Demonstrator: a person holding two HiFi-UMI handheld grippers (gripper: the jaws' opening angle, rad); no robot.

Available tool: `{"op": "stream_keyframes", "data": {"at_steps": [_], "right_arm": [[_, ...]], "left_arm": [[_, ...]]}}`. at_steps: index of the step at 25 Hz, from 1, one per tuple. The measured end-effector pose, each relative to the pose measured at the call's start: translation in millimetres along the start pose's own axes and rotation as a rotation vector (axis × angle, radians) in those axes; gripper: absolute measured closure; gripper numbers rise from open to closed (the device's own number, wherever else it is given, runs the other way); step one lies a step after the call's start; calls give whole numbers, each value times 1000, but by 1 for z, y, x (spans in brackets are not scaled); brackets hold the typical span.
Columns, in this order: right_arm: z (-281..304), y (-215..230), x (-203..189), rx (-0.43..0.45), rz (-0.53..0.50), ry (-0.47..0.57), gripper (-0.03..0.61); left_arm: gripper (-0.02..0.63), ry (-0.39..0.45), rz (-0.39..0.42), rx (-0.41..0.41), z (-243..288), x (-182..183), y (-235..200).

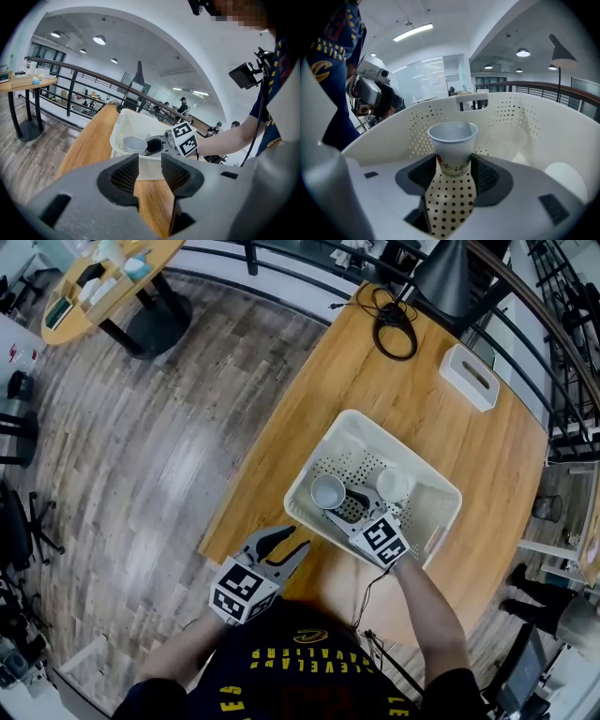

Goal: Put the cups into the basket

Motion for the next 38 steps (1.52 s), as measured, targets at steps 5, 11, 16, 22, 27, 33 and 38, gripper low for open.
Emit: {"op": "stream_keyframes", "data": {"at_steps": [5,11,16,22,27,33,38], "right_arm": [[7,0,-5,-2,1,-21,342],[9,0,-9,5,10,-52,342],[7,-3,-13,16,-5,-77,339],[1,-5,-14,15,-6,-81,328],[-7,-6,-15,13,-32,-94,328],[-21,-9,-7,-15,-44,-80,330],[-43,-5,2,-69,-41,-48,363]], "left_arm": [[466,-8,2,1,1,0,-2],[466,-10,10,-4,2,-1,-3],[466,-9,9,-6,3,2,0],[466,-15,19,-13,2,1,3],[466,-8,28,-18,2,3,7],[465,-23,38,-27,0,-1,11],[466,-35,51,-45,2,0,17]]}}
Point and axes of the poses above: the fingertips, and each gripper's own axes: z forward along the fingers, y to its right, x out of its top, the point moved 5 cm from there along -z, backward along the fingers, and after that the axes turned 2 degrees about -y, right-handed, at the moved point
